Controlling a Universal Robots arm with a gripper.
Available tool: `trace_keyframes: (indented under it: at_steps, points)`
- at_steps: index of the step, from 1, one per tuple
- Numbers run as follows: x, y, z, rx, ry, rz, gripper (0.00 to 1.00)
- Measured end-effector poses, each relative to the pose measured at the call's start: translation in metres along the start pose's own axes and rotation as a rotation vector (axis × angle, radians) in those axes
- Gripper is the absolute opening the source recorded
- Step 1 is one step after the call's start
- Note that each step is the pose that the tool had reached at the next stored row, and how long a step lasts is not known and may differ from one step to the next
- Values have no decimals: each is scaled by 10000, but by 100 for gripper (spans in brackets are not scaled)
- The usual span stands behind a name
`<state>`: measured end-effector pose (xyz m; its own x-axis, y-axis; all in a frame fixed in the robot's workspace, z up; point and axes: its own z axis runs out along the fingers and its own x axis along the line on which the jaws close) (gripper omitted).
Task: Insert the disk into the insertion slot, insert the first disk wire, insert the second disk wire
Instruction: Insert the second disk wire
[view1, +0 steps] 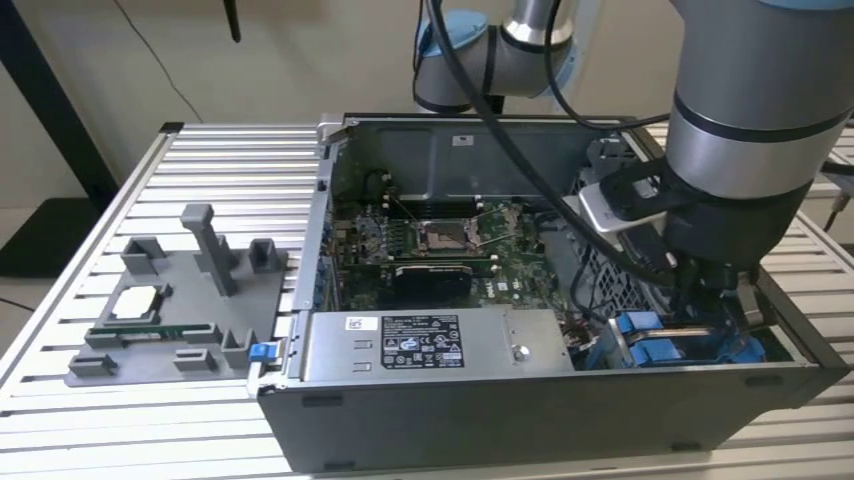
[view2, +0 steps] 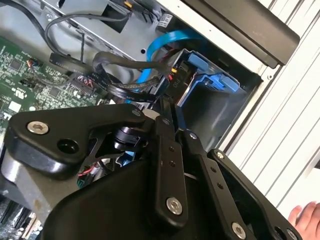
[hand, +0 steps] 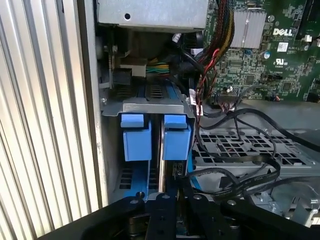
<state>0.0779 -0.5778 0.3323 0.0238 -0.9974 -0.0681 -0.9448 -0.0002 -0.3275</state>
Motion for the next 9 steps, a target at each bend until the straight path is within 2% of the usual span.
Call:
trace_keyframes:
  at_steps: [5,9]
  points:
    - [0,12,31,16,155,191,0]
    - [-14,24,48,30,205,348,0]
